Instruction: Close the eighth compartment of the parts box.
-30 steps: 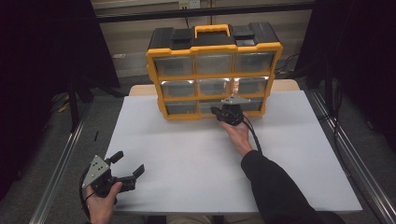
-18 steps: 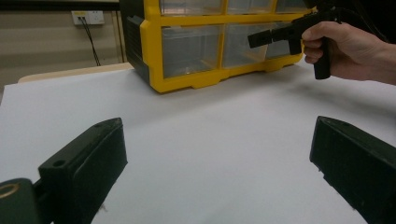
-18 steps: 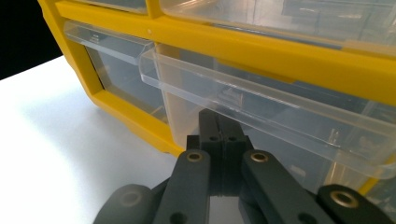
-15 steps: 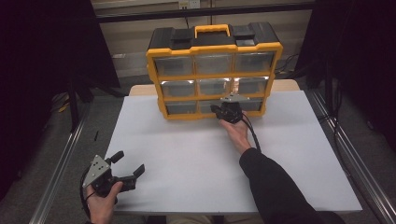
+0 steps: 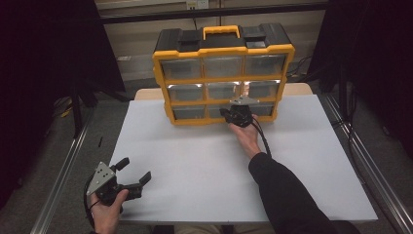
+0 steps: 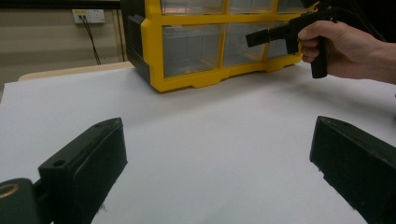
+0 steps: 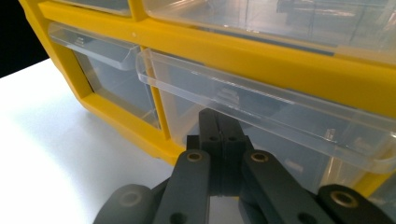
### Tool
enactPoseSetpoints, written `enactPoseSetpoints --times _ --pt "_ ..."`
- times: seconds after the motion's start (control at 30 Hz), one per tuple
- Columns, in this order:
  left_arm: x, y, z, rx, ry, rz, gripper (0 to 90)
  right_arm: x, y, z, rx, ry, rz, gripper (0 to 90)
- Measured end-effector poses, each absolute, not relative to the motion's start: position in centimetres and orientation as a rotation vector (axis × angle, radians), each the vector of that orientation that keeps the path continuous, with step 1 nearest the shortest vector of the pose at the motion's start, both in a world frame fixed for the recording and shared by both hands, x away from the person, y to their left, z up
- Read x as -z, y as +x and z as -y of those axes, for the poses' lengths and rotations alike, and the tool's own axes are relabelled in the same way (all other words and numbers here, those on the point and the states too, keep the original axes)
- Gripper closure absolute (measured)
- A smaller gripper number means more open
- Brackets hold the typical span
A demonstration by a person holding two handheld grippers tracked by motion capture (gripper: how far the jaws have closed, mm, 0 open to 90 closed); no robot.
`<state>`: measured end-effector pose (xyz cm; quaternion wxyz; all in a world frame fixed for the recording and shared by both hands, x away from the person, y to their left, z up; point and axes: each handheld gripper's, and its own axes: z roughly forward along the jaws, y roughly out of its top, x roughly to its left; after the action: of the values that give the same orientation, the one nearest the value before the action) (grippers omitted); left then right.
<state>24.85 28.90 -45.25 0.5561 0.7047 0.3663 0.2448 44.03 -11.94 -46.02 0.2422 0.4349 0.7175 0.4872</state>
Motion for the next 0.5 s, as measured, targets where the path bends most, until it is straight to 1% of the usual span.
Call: enactPoseSetpoints --times 0.5 --pt "45.29 24.69 -28.91 -0.568 1.663 -0.861 3.6 46.22 44.23 12.05 -1.345 1.209 -1.977 90.0"
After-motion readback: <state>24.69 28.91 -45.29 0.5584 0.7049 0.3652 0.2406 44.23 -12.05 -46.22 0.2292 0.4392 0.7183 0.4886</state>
